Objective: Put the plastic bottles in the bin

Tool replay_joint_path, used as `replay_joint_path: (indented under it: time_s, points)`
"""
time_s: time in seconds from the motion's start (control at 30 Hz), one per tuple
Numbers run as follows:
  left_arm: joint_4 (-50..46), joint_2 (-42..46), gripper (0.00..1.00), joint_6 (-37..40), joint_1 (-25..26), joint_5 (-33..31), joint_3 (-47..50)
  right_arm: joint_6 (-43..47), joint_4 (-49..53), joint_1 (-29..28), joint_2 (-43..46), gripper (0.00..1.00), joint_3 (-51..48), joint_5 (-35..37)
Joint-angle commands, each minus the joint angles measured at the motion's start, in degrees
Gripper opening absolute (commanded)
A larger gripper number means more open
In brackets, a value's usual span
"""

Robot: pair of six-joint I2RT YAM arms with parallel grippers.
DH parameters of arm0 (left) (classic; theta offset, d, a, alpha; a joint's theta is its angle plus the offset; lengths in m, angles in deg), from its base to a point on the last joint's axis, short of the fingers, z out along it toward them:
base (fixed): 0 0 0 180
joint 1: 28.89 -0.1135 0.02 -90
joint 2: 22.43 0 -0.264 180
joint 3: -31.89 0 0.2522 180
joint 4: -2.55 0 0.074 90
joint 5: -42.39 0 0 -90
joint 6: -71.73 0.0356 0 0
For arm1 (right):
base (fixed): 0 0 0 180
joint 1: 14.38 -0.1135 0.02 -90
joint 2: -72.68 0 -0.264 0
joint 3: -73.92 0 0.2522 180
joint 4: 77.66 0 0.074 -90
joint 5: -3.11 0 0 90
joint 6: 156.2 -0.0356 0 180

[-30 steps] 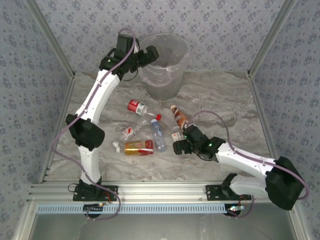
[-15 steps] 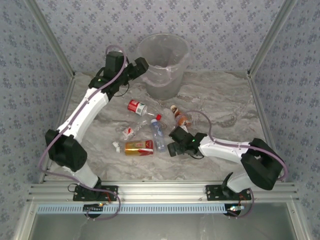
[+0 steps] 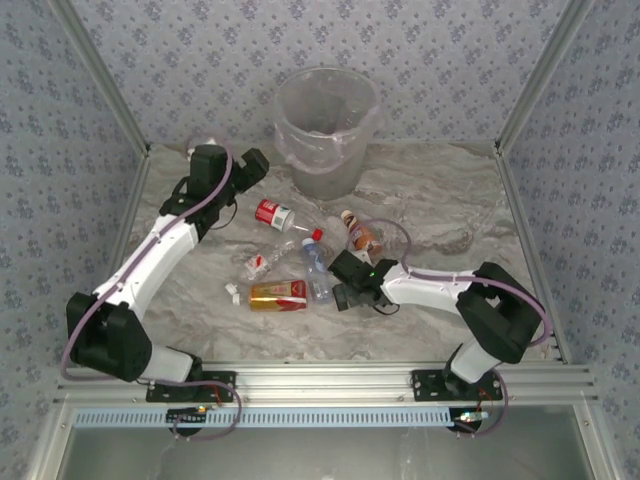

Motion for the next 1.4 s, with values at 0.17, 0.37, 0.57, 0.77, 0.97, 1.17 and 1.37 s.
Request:
replay_joint_path:
  time_s: [0.17,0.37,0.57,0.77,0.97,1.17,1.37]
  points:
    - [2.52,4.8,0.99,2.95,-1.16,-1.17,6.2,-2.3,-0.86,1.03,-1.96,0.94,1.31,2.59]
    - [3.56,5.09,1.0,7.23,-1.16,-0.25,6.65,-2.06,-1.77,1.7,-2.8,0.87,1.24,2.47]
    - [3.27,5.12,0.99,8.2,-1.24,0.58,6.61,-1.69,-1.21,1.02,-0.13,0.73,0.52,5.21]
    - [3.05,4.91,0.99,7.9,-1.51,0.45,6.38,-0.31,-2.67,0.69,4.42,0.69,-1.04,5.74]
    - [2.77,4.82,1.0,6.93,-2.37,1.1,6.39,4.16,-6.6,0.59,8.87,0.65,-1.94,0.34]
    - [2.49,4.82,0.99,4.92,-3.86,2.27,7.08,7.13,-8.99,0.73,11.49,0.65,-0.46,-1.52]
    - [1.76,4.6,0.99,2.24,-6.4,4.89,7.76,9.98,-11.08,2.11,13.53,0.65,2.7,-3.41]
